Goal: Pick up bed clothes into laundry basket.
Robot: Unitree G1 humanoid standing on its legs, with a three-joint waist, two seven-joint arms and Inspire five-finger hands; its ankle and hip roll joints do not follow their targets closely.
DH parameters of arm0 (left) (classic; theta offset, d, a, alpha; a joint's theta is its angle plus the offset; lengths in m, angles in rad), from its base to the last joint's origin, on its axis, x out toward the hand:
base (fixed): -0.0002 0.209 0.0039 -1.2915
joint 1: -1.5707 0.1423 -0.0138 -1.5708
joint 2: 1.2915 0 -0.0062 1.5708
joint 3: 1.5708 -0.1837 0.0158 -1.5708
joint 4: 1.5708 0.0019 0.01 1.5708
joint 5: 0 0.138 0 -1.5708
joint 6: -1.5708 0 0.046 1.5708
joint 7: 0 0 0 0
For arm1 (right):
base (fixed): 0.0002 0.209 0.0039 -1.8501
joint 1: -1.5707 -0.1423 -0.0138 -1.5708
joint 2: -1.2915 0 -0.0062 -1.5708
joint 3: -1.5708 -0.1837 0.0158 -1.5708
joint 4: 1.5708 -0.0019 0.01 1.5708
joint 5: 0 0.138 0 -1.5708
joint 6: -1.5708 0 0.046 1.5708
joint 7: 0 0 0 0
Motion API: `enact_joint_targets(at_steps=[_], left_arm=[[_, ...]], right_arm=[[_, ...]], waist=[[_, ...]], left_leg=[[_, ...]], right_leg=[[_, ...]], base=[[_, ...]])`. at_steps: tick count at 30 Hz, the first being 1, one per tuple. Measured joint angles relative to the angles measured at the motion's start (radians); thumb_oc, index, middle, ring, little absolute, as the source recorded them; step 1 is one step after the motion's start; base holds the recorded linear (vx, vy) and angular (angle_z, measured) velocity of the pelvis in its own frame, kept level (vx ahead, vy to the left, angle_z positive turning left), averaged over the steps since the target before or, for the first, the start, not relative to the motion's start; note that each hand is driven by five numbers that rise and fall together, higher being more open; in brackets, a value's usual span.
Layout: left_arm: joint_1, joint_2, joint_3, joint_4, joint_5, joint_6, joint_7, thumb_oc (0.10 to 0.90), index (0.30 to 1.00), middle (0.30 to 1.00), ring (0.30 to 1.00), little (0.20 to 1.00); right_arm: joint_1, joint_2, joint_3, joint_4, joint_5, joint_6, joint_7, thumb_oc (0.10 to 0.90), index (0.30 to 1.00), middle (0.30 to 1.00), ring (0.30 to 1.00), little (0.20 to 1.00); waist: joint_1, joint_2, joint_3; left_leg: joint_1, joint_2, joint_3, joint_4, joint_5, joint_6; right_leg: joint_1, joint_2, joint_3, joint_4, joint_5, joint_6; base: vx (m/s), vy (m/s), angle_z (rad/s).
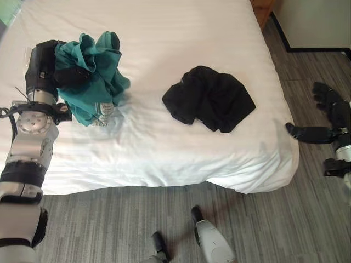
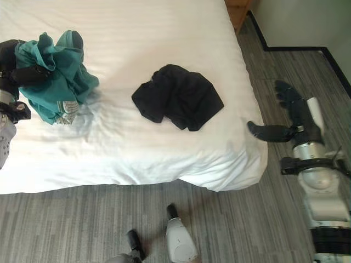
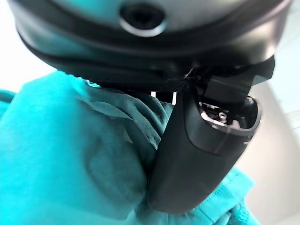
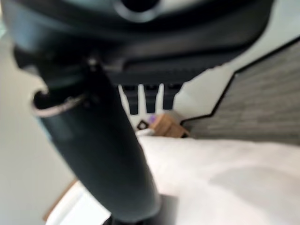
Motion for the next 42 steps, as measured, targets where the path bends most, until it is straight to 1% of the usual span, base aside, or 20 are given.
enact_joint_targets(at_steps=[1,3,6,8,9,10,11,14,15,18,20,22,23,25,28,30,32,34,38,42], left_arm=[[0.028,-0.001,0.013,-0.019,-0.026,-0.017,-0.004,0.4,0.3,0.3,0.3,0.3],[0.07,-0.031,0.036,-0.051,-0.055,-0.024,-0.026,0.4,0.3,0.3,0.3,0.3],[0.207,-0.118,0.072,-0.124,-0.086,-0.032,-0.052,0.4,0.3,0.3,0.3,0.3],[0.256,-0.2,0.064,-0.127,-0.116,-0.026,-0.069,0.4,0.3,0.3,0.3,0.3],[0.285,-0.235,0.061,-0.127,-0.131,-0.022,-0.079,0.4,0.3,0.3,0.3,0.3],[0.311,-0.249,0.059,-0.127,-0.144,-0.012,-0.092,0.4,0.3,0.3,0.3,0.3],[0.352,-0.259,0.066,-0.132,-0.165,-0.012,-0.097,0.4,0.3,0.3,0.3,0.3],[0.457,-0.282,0.08,-0.166,-0.2,-0.004,-0.105,0.4,0.3,0.3,0.3,0.3],[0.517,-0.283,0.085,-0.221,-0.211,-0.003,-0.107,0.4,0.3,0.3,0.3,0.3],[0.616,-0.296,0.085,-0.305,-0.211,0.008,-0.129,0.4,0.3,0.3,0.3,0.3],[0.662,-0.315,0.087,-0.312,-0.212,0.022,-0.133,0.4,0.3,0.3,0.3,0.3],[0.752,-0.334,0.141,-0.348,-0.211,0.031,-0.148,0.4,0.3,0.3,0.3,0.3],[0.809,-0.359,0.177,-0.361,-0.212,0.032,-0.152,0.4,0.3,0.3,0.3,0.3],[0.857,-0.37,0.219,-0.356,-0.213,0.054,-0.153,0.4,0.3,0.3,0.3,0.3],[0.897,-0.369,0.286,-0.339,-0.211,0.072,-0.166,0.4,0.3,0.3,0.3,0.3],[0.91,-0.367,0.331,-0.31,-0.212,0.072,-0.168,0.4,0.3,0.3,0.3,0.3],[0.917,-0.366,0.352,-0.299,-0.213,0.072,-0.169,0.4,0.3,0.3,0.3,0.3],[0.918,-0.349,0.357,-0.278,-0.212,0.072,-0.171,0.4,0.3,0.3,0.3,0.3],[0.919,-0.353,0.334,-0.274,-0.213,0.072,-0.181,0.4,0.3,0.3,0.3,0.3],[0.904,-0.357,0.3,-0.274,-0.214,0.072,-0.197,0.4,0.3,0.3,0.3,0.3]], right_arm=[[-0.054,-0.03,0.028,0.024,-0.006,0.004,-0.01,0.8,0.9,0.9,0.9,0.9],[-0.086,-0.071,0.036,0.033,-0.016,0.006,-0.016,0.8,0.9,0.9,0.9,0.9],[-0.159,-0.111,0.149,0.055,-0.029,0.014,-0.014,0.8,0.9,0.9,0.9,0.9],[-0.253,-0.158,0.234,0.127,-0.027,0.015,-0.002,0.8,0.9,0.9,0.9,0.9],[-0.313,-0.189,0.289,0.161,-0.028,0.023,0.009,0.8,0.9,0.9,0.9,0.9],[-0.337,-0.21,0.309,0.164,-0.027,0.025,0.014,0.8,0.9,0.9,0.9,0.9],[-0.376,-0.213,0.329,0.172,-0.025,0.024,0.025,0.8,0.9,0.9,0.9,0.9],[-0.438,-0.228,0.347,0.204,-0.008,0.02,0.029,0.8,0.9,0.9,0.9,0.9],[-0.443,-0.25,0.353,0.2,-0.005,0.023,0.033,0.8,0.9,0.9,0.9,0.9],[-0.485,-0.297,0.407,0.204,-0.007,0.034,0.06,0.8,0.9,0.9,0.9,0.9],[-0.509,-0.298,0.463,0.213,-0.011,0.033,0.081,0.8,0.9,0.9,0.9,0.9],[-0.481,-0.3,0.484,0.203,-0.038,0.029,0.11,0.8,0.9,0.9,0.9,0.9],[-0.45,-0.304,0.487,0.19,-0.051,0.029,0.134,0.8,0.9,0.9,0.9,0.9],[-0.377,-0.325,0.471,0.17,-0.069,0.032,0.173,0.8,0.9,0.9,0.9,0.9],[-0.242,-0.373,0.375,0.133,-0.085,0.022,0.24,0.8,0.9,0.9,0.9,0.9],[-0.186,-0.407,0.335,0.128,-0.083,0.009,0.276,0.8,0.9,0.9,0.9,0.9],[-0.15,-0.447,0.321,0.119,-0.083,0.0,0.299,0.8,0.9,0.9,0.9,0.9],[-0.11,-0.488,0.301,0.116,-0.083,-0.012,0.325,0.8,0.9,0.9,0.9,0.9],[-0.1,-0.492,0.278,0.119,-0.083,-0.016,0.335,0.8,0.9,0.9,0.9,0.9],[-0.095,-0.492,0.279,0.121,-0.084,-0.018,0.335,0.8,0.9,0.9,0.9,0.9]], waist=[[0.0,0.012,-0.02],[-0.006,0.046,-0.027],[0.036,0.047,-0.034],[0.065,0.026,-0.035],[0.093,-0.004,-0.031],[0.106,-0.037,-0.023],[0.12,-0.051,-0.018],[0.134,-0.063,-0.021],[0.143,-0.065,-0.026],[0.195,-0.067,-0.027],[0.235,-0.067,-0.027],[0.253,-0.066,-0.028],[0.252,-0.055,-0.032],[0.237,-0.054,-0.035],[0.244,-0.052,-0.035],[0.245,-0.037,-0.042],[0.247,-0.026,-0.043],[0.251,-0.019,-0.044],[0.238,0.012,-0.063],[0.226,0.017,-0.066]], left_leg=[[-0.027,0.0,-0.01,0.003,0.002,-0.003],[-0.05,0.02,-0.071,0.0,0.012,-0.018],[-0.033,0.06,-0.096,0.024,0.054,-0.046],[-0.083,0.05,-0.172,0.102,0.092,-0.095],[-0.099,0.043,-0.188,0.134,0.142,-0.117],[-0.111,0.033,-0.188,0.185,0.17,-0.12],[-0.118,0.051,-0.159,0.255,0.165,-0.119],[-0.071,0.096,-0.112,0.279,0.159,-0.108],[-0.064,0.097,-0.107,0.24,0.156,-0.112],[-0.059,0.075,-0.127,0.125,0.15,-0.119],[-0.08,0.056,-0.144,0.097,0.149,-0.12],[-0.086,0.066,-0.151,0.096,0.172,-0.112],[-0.091,0.064,-0.162,0.102,0.226,-0.103],[-0.087,0.048,-0.172,0.075,0.21,-0.094],[-0.089,0.032,-0.172,0.039,0.21,-0.094],[-0.09,0.027,-0.174,0.029,0.191,-0.068],[-0.092,0.027,-0.173,0.023,0.183,-0.063],[-0.092,0.027,-0.175,0.013,0.181,-0.061],[-0.109,0.048,-0.17,0.015,0.112,-0.034],[-0.123,0.034,-0.155,0.016,0.108,-0.029]], right_leg=[[0.011,0.007,0.005,-0.06,0.011,-0.051],[0.051,0.029,-0.003,-0.123,0.05,-0.094],[0.084,0.063,-0.049,-0.098,0.023,-0.136],[0.095,0.057,-0.105,-0.06,-0.018,-0.161],[0.103,0.026,-0.125,-0.049,-0.024,-0.19],[0.121,0.0,-0.147,-0.061,-0.021,-0.205],[0.155,-0.006,-0.183,-0.079,-0.014,-0.219],[0.235,-0.001,-0.262,-0.14,-0.012,-0.239],[0.249,-0.001,-0.294,-0.166,-0.009,-0.237],[0.254,0.01,-0.315,-0.201,0.001,-0.243],[0.268,0.019,-0.322,-0.211,0.003,-0.245],[0.282,0.03,-0.32,-0.216,-0.003,-0.236],[0.296,0.041,-0.32,-0.218,-0.01,-0.225],[0.296,0.037,-0.321,-0.212,-0.028,-0.196],[0.287,0.02,-0.33,-0.219,-0.035,-0.168],[0.285,0.016,-0.344,-0.22,-0.044,-0.154],[0.28,0.016,-0.346,-0.215,-0.048,-0.148],[0.275,0.016,-0.346,-0.213,-0.048,-0.147],[0.218,0.031,-0.335,-0.149,-0.074,-0.14],[0.152,0.007,-0.311,-0.057,-0.111,-0.134]], base=[[0.16,-0.35,0.13],[0.11,-0.384,0.55],[0.04,-0.305,0.4],[0.03,-0.493,0.91],[0.02,-0.319,0.89],[0.03,-0.244,0.8],[0.05,-0.197,0.87],[0.1,-0.105,0.83],[0.1,-0.076,0.68],[0.07,-0.061,0.41],[0.07,-0.034,0.01],[0.09,0.022,-0.12],[0.06,0.011,-0.03],[0.07,0.034,0.35],[0.05,0.04,0.26],[0.01,0.025,0.23],[0.02,0.012,0.1],[0.01,0.011,0.02],[0.02,0.023,-0.12],[0.0,0.011,-0.13]])
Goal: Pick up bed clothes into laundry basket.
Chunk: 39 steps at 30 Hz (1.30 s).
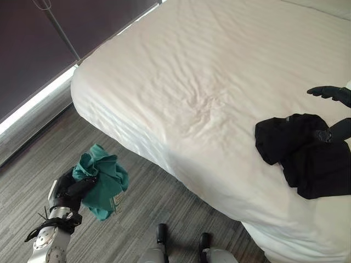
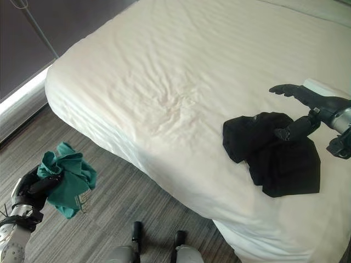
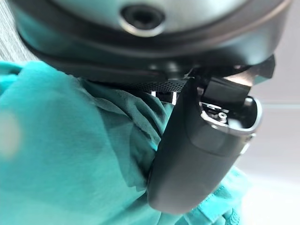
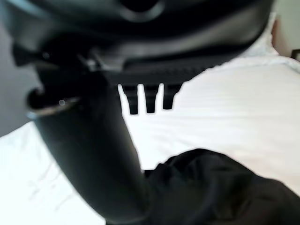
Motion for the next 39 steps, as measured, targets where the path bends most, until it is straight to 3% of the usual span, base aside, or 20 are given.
enact_joint_targets(at_steps=[5,10,15,21,23,28,32,33,34,37,39], left_arm=[[-0.009,-0.004,-0.003,-0.008,-0.018,0.0,-0.015,0.4,0.3,0.3,0.3,0.3],[-0.008,-0.016,-0.003,-0.01,-0.019,0.0,-0.016,0.4,0.3,0.3,0.3,0.3],[-0.025,-0.013,-0.018,-0.009,-0.018,0.0,-0.016,0.4,0.3,0.3,0.3,0.3],[-0.041,-0.003,-0.045,-0.003,-0.018,0.0,-0.038,0.4,0.3,0.3,0.3,0.3],[-0.042,0.0,-0.054,0.004,-0.018,0.0,-0.037,0.4,0.3,0.3,0.3,0.3],[-0.08,0.014,-0.117,0.0,-0.017,-0.002,-0.046,0.4,0.3,0.3,0.3,0.3],[-0.091,-0.018,-0.123,-0.007,-0.017,-0.004,-0.043,0.4,0.3,0.3,0.3,0.3],[-0.089,-0.047,-0.122,-0.007,-0.017,-0.005,-0.037,0.4,0.3,0.3,0.3,0.3],[-0.084,-0.054,-0.129,-0.006,-0.017,-0.005,-0.038,0.4,0.3,0.3,0.3,0.3],[-0.084,-0.086,-0.149,-0.007,-0.016,-0.004,-0.036,0.4,0.3,0.3,0.3,0.3],[-0.082,-0.105,-0.156,-0.005,-0.016,-0.004,-0.036,0.4,0.3,0.3,0.3,0.3]], right_arm=[[0.0,0.002,-0.001,0.028,0.0,-0.005,-0.004,0.8,0.9,0.9,0.9,0.9],[0.024,0.055,-0.005,0.039,0.0,-0.002,-0.011,0.8,0.9,0.9,0.9,0.9],[0.05,0.063,0.01,0.042,-0.006,0.003,-0.01,0.8,0.9,0.9,0.9,0.9],[0.035,0.07,0.141,0.076,-0.085,-0.003,0.009,0.8,0.9,0.9,0.9,0.9],[-0.025,0.093,0.152,0.078,-0.109,-0.011,-0.003,0.8,0.9,0.9,0.9,0.9],[-0.238,0.074,0.309,0.088,-0.129,-0.022,0.002,0.8,0.9,0.9,0.9,0.9],[-0.3,0.077,0.322,0.077,-0.145,-0.038,-0.001,0.8,0.9,0.9,0.9,0.9],[-0.27,0.089,0.28,0.067,-0.16,-0.039,-0.005,0.8,0.9,0.9,0.9,0.9],[-0.26,0.096,0.269,0.064,-0.161,-0.043,-0.007,0.4,0.3,0.3,0.3,0.3],[-0.14,0.107,0.155,0.005,-0.189,-0.047,-0.034,0.4,0.3,0.3,0.3,0.3],[0.031,0.139,-0.009,-0.054,-0.211,-0.054,-0.065,0.4,0.3,0.3,0.3,0.3]], waist=[[-0.012,0.003,-0.002],[-0.013,0.013,-0.008],[-0.012,0.053,-0.023],[-0.009,0.104,-0.019],[-0.014,0.121,-0.008],[-0.027,0.143,0.013],[-0.038,0.16,0.026],[-0.039,0.165,0.027],[-0.04,0.169,0.028],[-0.044,0.18,0.03],[-0.059,0.186,0.03]], left_leg=[[-0.006,-0.005,0.009,0.006,0.0,0.0],[-0.024,-0.006,0.011,0.034,0.0,0.0],[-0.074,-0.007,0.009,0.059,0.001,0.0],[-0.148,-0.009,0.009,0.071,0.009,-0.003],[-0.172,-0.015,0.013,0.069,0.013,-0.007],[-0.21,-0.019,0.033,0.066,0.029,-0.013],[-0.231,-0.02,0.041,0.064,0.031,-0.012],[-0.226,-0.02,0.041,0.063,0.032,-0.013],[-0.224,-0.02,0.041,0.064,0.032,-0.013],[-0.21,-0.02,0.041,0.062,0.032,-0.013],[-0.197,-0.024,0.038,0.061,0.032,-0.013]], right_leg=[[-0.034,-0.009,0.013,0.057,-0.028,-0.006],[-0.05,-0.009,0.023,0.071,-0.035,-0.012],[-0.094,-0.006,0.021,0.089,-0.038,-0.013],[-0.189,-0.01,0.024,0.142,-0.051,-0.013],[-0.238,-0.02,0.035,0.176,-0.061,-0.021],[-0.317,-0.022,0.062,0.237,-0.071,-0.021],[-0.369,-0.023,0.078,0.285,-0.08,-0.031],[-0.368,-0.028,0.079,0.29,-0.083,-0.036],[-0.368,-0.028,0.079,0.295,-0.084,-0.038],[-0.355,-0.031,0.073,0.299,-0.087,-0.043],[-0.335,-0.037,0.062,0.298,-0.092,-0.049]], base=[[0.0,0.013,-0.05],[0.0,0.004,-0.05],[-0.06,-0.003,0.01],[-0.06,-0.032,0.01],[-0.12,-0.02,-0.11],[-0.08,-0.007,-0.12],[-0.01,-0.001,-0.08],[0.0,0.0,0.0],[0.03,0.005,0.01],[0.04,0.005,0.04],[0.1,-0.004,0.16]])
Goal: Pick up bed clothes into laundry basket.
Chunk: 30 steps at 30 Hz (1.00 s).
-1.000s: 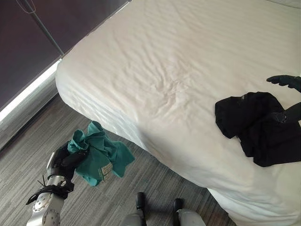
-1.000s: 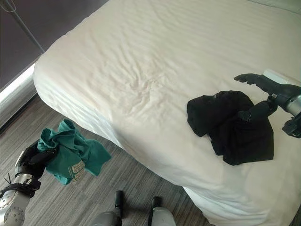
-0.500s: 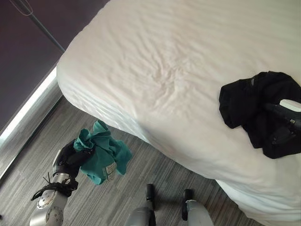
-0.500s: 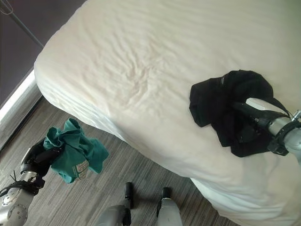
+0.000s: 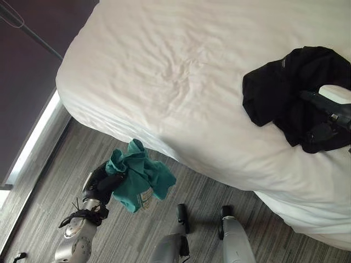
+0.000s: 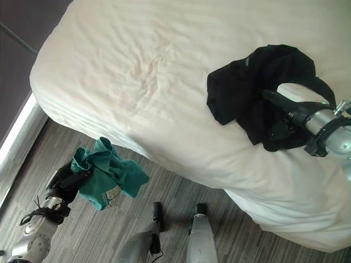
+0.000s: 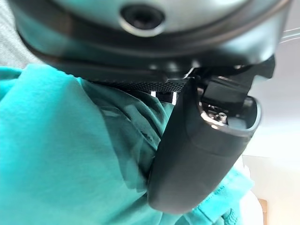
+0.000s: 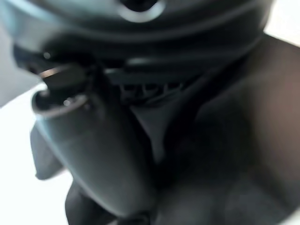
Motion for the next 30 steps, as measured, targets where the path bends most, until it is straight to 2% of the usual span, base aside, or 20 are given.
enact_joint_targets(at_steps=[4,5,8,10,11,12,14,16,18,19,21,22,23,24,25,26,27,28,29,30], left_arm=[[-0.005,-0.008,0.013,-0.003,0.005,0.005,0.01,0.4,0.3,0.3,0.3,0.3],[0.009,-0.021,0.039,-0.025,0.005,0.003,0.014,0.4,0.3,0.3,0.3,0.3],[0.048,-0.024,0.115,-0.041,0.004,-0.012,0.029,0.4,0.3,0.3,0.3,0.3],[0.048,-0.018,0.168,-0.051,0.016,-0.012,0.047,0.4,0.3,0.3,0.3,0.3],[0.048,-0.018,0.179,-0.051,0.022,-0.014,0.053,0.4,0.3,0.3,0.3,0.3],[0.055,-0.019,0.203,-0.056,0.037,-0.014,0.068,0.4,0.3,0.3,0.3,0.3],[0.1,-0.022,0.25,-0.124,0.049,-0.019,0.095,0.4,0.3,0.3,0.3,0.3],[0.105,-0.031,0.275,-0.169,0.076,-0.036,0.115,0.4,0.3,0.3,0.3,0.3],[0.103,-0.032,0.29,-0.215,0.081,-0.041,0.147,0.4,0.3,0.3,0.3,0.3],[0.099,-0.019,0.291,-0.24,0.085,-0.055,0.142,0.4,0.3,0.3,0.3,0.3],[0.017,0.008,0.281,-0.249,0.09,-0.063,0.14,0.4,0.3,0.3,0.3,0.3],[-0.006,0.024,0.267,-0.25,0.089,-0.067,0.151,0.4,0.3,0.3,0.3,0.3],[-0.013,0.047,0.265,-0.26,0.1,-0.067,0.15,0.4,0.3,0.3,0.3,0.3],[-0.047,0.058,0.249,-0.252,0.116,-0.064,0.148,0.4,0.3,0.3,0.3,0.3],[-0.084,0.028,0.244,-0.242,0.118,-0.061,0.15,0.4,0.3,0.3,0.3,0.3],[-0.09,0.01,0.244,-0.238,0.117,-0.065,0.151,0.4,0.3,0.3,0.3,0.3],[-0.098,-0.017,0.242,-0.234,0.116,-0.07,0.151,0.4,0.3,0.3,0.3,0.3],[-0.101,-0.035,0.247,-0.235,0.116,-0.074,0.152,0.4,0.3,0.3,0.3,0.3],[-0.126,-0.036,0.235,-0.229,0.118,-0.073,0.151,0.4,0.3,0.3,0.3,0.3],[-0.146,-0.035,0.223,-0.254,0.12,-0.072,0.149,0.4,0.3,0.3,0.3,0.3]], right_arm=[[0.371,0.097,-0.342,-0.125,-0.061,-0.011,-0.013,0.4,0.3,0.3,0.3,0.3],[0.487,0.201,-0.482,-0.182,-0.053,-0.015,-0.011,0.4,0.3,0.3,0.3,0.3],[0.554,0.312,-0.514,-0.163,-0.012,-0.01,-0.007,0.4,0.3,0.3,0.3,0.3],[0.515,0.389,-0.511,-0.095,0.019,-0.008,-0.007,0.4,0.3,0.3,0.3,0.3],[0.502,0.395,-0.51,-0.081,0.027,0.001,-0.01,0.4,0.3,0.3,0.3,0.3],[0.476,0.404,-0.517,-0.05,0.042,0.008,-0.025,0.4,0.3,0.3,0.3,0.3],[0.402,0.428,-0.551,0.004,0.09,0.022,-0.092,0.4,0.3,0.3,0.3,0.3],[0.348,0.483,-0.59,0.004,0.157,0.034,-0.179,0.4,0.3,0.3,0.3,0.3],[0.303,0.559,-0.605,-0.034,0.215,0.022,-0.235,0.4,0.3,0.3,0.3,0.3],[0.307,0.569,-0.615,-0.052,0.248,0.01,-0.251,0.4,0.3,0.3,0.3,0.3],[0.313,0.662,-0.643,-0.067,0.284,0.015,-0.275,0.4,0.3,0.3,0.3,0.3],[0.33,0.706,-0.628,-0.078,0.301,0.014,-0.281,0.4,0.3,0.3,0.3,0.3],[0.335,0.738,-0.59,-0.107,0.302,0.017,-0.289,0.4,0.3,0.3,0.3,0.3],[0.379,0.748,-0.568,-0.129,0.3,0.018,-0.283,0.4,0.3,0.3,0.3,0.3],[0.415,0.761,-0.554,-0.145,0.295,0.026,-0.278,0.4,0.3,0.3,0.3,0.3],[0.425,0.78,-0.548,-0.147,0.294,0.03,-0.276,0.4,0.3,0.3,0.3,0.3],[0.428,0.827,-0.531,-0.14,0.294,0.034,-0.284,0.4,0.3,0.3,0.3,0.3],[0.416,0.872,-0.507,-0.134,0.293,0.045,-0.288,0.4,0.3,0.3,0.3,0.3],[0.415,0.902,-0.507,-0.134,0.29,0.055,-0.29,0.4,0.3,0.3,0.3,0.3],[0.399,0.88,-0.517,-0.135,0.287,0.066,-0.291,0.4,0.3,0.3,0.3,0.3]], waist=[[-0.027,-0.015,0.009],[-0.022,-0.023,0.01],[-0.057,-0.073,0.011],[-0.044,-0.153,0.014],[-0.039,-0.17,0.019],[-0.022,-0.21,0.013],[0.024,-0.253,0.008],[0.007,-0.27,-0.017],[0.025,-0.305,-0.042],[0.012,-0.307,-0.063],[-0.056,-0.354,-0.07],[-0.075,-0.37,-0.077],[-0.051,-0.342,-0.075],[-0.05,-0.332,-0.062],[-0.064,-0.311,-0.049],[-0.067,-0.3,-0.043],[-0.06,-0.292,-0.029],[-0.041,-0.318,-0.019],[-0.052,-0.353,-0.011],[-0.053,-0.322,-0.011]], left_leg=[[0.074,-0.013,0.0,-0.013,-0.01,0.011],[0.102,-0.015,0.005,-0.019,-0.02,0.023],[0.15,-0.021,0.015,-0.032,-0.032,0.016],[0.193,-0.035,-0.017,0.007,-0.029,0.018],[0.201,-0.034,-0.051,0.03,-0.034,0.017],[0.227,-0.042,-0.148,0.068,-0.042,0.026],[0.283,-0.052,-0.367,0.077,-0.139,0.013],[0.336,-0.061,-0.457,0.141,-0.236,0.05],[0.356,-0.108,-0.489,0.118,-0.263,0.09],[0.342,-0.101,-0.465,0.098,-0.292,0.106],[0.322,-0.142,-0.364,0.094,-0.304,0.111],[0.311,-0.148,-0.279,0.094,-0.301,0.121],[0.294,-0.101,-0.098,0.089,-0.314,0.151],[0.3,-0.103,-0.063,0.078,-0.308,0.146],[0.322,-0.098,0.028,0.062,-0.308,0.145],[0.336,-0.102,0.029,0.059,-0.307,0.145],[0.351,-0.098,0.106,0.112,-0.332,0.105],[0.294,-0.109,0.15,0.299,-0.357,0.062],[0.192,-0.11,0.108,0.422,-0.411,0.18],[0.139,-0.019,0.079,0.318,-0.347,0.139]], right_leg=[[0.085,-0.014,-0.011,-0.015,-0.022,0.013],[0.117,-0.015,-0.013,-0.024,-0.025,0.013],[0.149,-0.011,0.031,-0.046,-0.023,0.023],[0.183,0.008,0.143,-0.115,0.019,0.034],[0.207,0.016,0.178,-0.147,0.036,0.036],[0.256,0.025,0.253,-0.216,0.079,0.047],[0.308,0.062,0.41,-0.281,0.117,0.062],[0.339,0.11,0.569,-0.326,0.147,0.088],[0.328,0.11,0.711,-0.371,0.188,0.121],[0.29,0.125,0.763,-0.379,0.197,0.143],[0.226,0.121,0.82,-0.41,0.284,0.198],[0.194,0.127,0.805,-0.455,0.37,0.22],[0.152,0.131,0.571,-0.486,0.387,0.211],[0.147,0.143,0.465,-0.457,0.362,0.208],[0.148,0.103,0.238,-0.331,0.283,0.147],[0.179,0.097,0.207,-0.319,0.292,0.133],[0.24,0.086,0.137,-0.248,0.275,0.071],[0.261,0.059,0.097,-0.257,0.27,-0.048],[0.289,0.022,0.138,-0.323,0.272,-0.03],[0.27,0.027,0.111,-0.334,0.253,0.047]], base=[[0.14,-0.009,0.18],[0.14,0.011,-0.07],[0.12,0.044,-0.38],[0.09,0.05,-1.18],[0.07,0.049,-1.7],[0.1,0.07,-1.82],[0.16,0.123,-2.47],[0.04,0.226,-2.19],[-0.09,0.158,-2.31],[-0.2,0.206,-2.41],[-0.41,0.137,-1.88],[-0.52,0.051,-2.46],[-0.38,0.082,-2.74],[-0.32,0.137,-2.7],[-0.18,0.088,-1.96],[-0.24,0.067,-1.92],[-0.22,0.005,-2.38],[-0.27,-0.02,-2.54],[-0.2,-0.1,-2.23],[-0.17,-0.166,-2.0]])
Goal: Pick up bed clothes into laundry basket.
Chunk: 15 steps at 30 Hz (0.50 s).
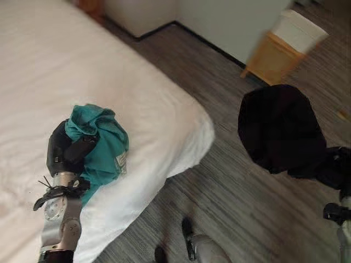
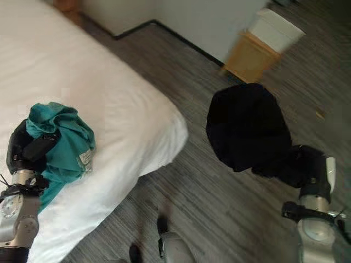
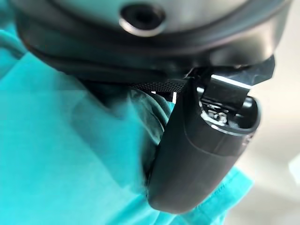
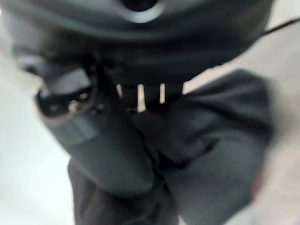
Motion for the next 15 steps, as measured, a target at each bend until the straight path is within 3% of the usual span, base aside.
enact_joint_targets(at_steps=[1,2,3,5,6,8,10,12,13,14,15], left_arm=[[0.001,-0.021,0.013,-0.01,0.007,0.0,-0.001,0.4,0.3,0.3,0.3,0.3],[0.002,-0.055,0.017,-0.012,0.008,0.0,0.003,0.4,0.3,0.3,0.3,0.3],[0.008,-0.068,0.017,-0.019,0.008,0.0,-0.001,0.4,0.3,0.3,0.3,0.3],[0.026,-0.06,0.019,-0.039,0.012,0.0,0.0,0.4,0.3,0.3,0.3,0.3],[0.043,-0.042,0.025,-0.059,0.021,-0.002,0.0,0.4,0.3,0.3,0.3,0.3],[0.051,-0.021,0.033,-0.063,0.037,-0.002,0.002,0.4,0.3,0.3,0.3,0.3],[0.053,-0.039,0.017,-0.063,0.038,0.0,0.003,0.4,0.3,0.3,0.3,0.3],[0.061,-0.059,0.004,-0.065,0.039,0.0,0.005,0.4,0.3,0.3,0.3,0.3],[0.079,-0.066,0.005,-0.067,0.044,0.0,0.012,0.4,0.3,0.3,0.3,0.3],[0.081,-0.075,-0.002,-0.066,0.052,0.001,0.017,0.4,0.3,0.3,0.3,0.3],[0.087,-0.102,-0.028,-0.068,0.076,0.009,0.023,0.4,0.3,0.3,0.3,0.3]], right_arm=[[-0.03,-0.004,0.0,0.009,-0.004,0.005,0.001,0.4,0.3,0.3,0.3,0.3],[-0.022,-0.004,-0.007,0.002,-0.004,0.005,-0.003,0.4,0.3,0.3,0.3,0.3],[0.006,-0.004,-0.009,-0.006,-0.004,0.006,-0.007,0.4,0.3,0.3,0.3,0.3],[0.039,0.011,-0.011,-0.027,0.003,0.006,-0.017,0.4,0.3,0.3,0.3,0.3],[0.037,0.042,-0.004,-0.029,0.017,0.005,-0.021,0.4,0.3,0.3,0.3,0.3],[0.035,0.058,0.045,-0.031,0.063,0.005,-0.015,0.4,0.3,0.3,0.3,0.3],[0.044,0.077,0.078,-0.035,0.119,0.006,-0.003,0.4,0.3,0.3,0.3,0.3],[0.035,0.081,0.118,-0.049,0.178,0.009,0.007,0.4,0.3,0.3,0.3,0.3],[-0.006,0.081,0.156,-0.054,0.217,0.008,0.012,0.4,0.3,0.3,0.3,0.3],[-0.02,0.079,0.163,-0.062,0.233,0.008,0.017,0.4,0.3,0.3,0.3,0.3],[-0.026,0.077,0.156,-0.087,0.266,0.008,0.025,0.4,0.3,0.3,0.3,0.3]], waist=[[0.006,0.006,0.002],[-0.013,0.036,-0.001],[-0.017,0.042,-0.004],[-0.013,0.034,-0.011],[-0.006,0.019,-0.025],[-0.004,-0.005,-0.036],[-0.015,-0.005,-0.036],[0.001,-0.009,-0.033],[0.041,-0.019,-0.029],[0.046,-0.024,-0.027],[0.041,-0.011,-0.033]], left_leg=[[0.03,-0.004,0.106,-0.022,0.006,0.018],[0.053,-0.005,0.124,-0.06,0.025,0.026],[0.096,-0.021,0.153,-0.107,0.04,0.03],[0.138,-0.031,0.2,-0.154,0.058,0.012],[0.147,-0.031,0.237,-0.181,0.072,-0.004],[0.148,-0.026,0.282,-0.205,0.093,-0.03],[0.158,-0.001,0.285,-0.221,0.128,-0.046],[0.168,0.018,0.227,-0.215,0.163,-0.046],[0.151,0.034,0.087,-0.175,0.177,-0.052],[0.136,0.036,0.014,-0.146,0.161,-0.08],[0.12,0.028,-0.079,-0.173,0.198,-0.145]], right_leg=[[-0.036,-0.032,-0.019,0.103,-0.082,0.036],[0.0,-0.063,-0.049,0.134,-0.097,0.059],[0.074,-0.117,-0.073,0.125,-0.087,0.09],[0.172,-0.154,-0.039,0.031,-0.072,0.151],[0.217,-0.169,-0.034,-0.081,-0.038,0.18],[0.249,-0.155,-0.047,-0.195,-0.024,0.183],[0.275,-0.13,-0.037,-0.241,-0.011,0.16],[0.266,-0.09,-0.008,-0.244,-0.004,0.139],[0.258,-0.074,0.044,-0.231,-0.001,0.105],[0.258,-0.078,0.052,-0.231,0.001,0.101],[0.262,-0.059,0.045,-0.226,-0.002,0.087]], base=[[-0.15,-0.221,-1.79],[-0.15,-0.263,-1.47],[-0.18,-0.277,-0.98],[-0.21,-0.313,-0.9],[-0.18,-0.373,-0.93],[-0.12,-0.379,-0.75],[-0.13,-0.269,-0.17],[-0.19,-0.254,-0.58],[-0.21,-0.207,-1.01],[-0.12,-0.105,-0.75],[-0.11,-0.046,-0.15]])
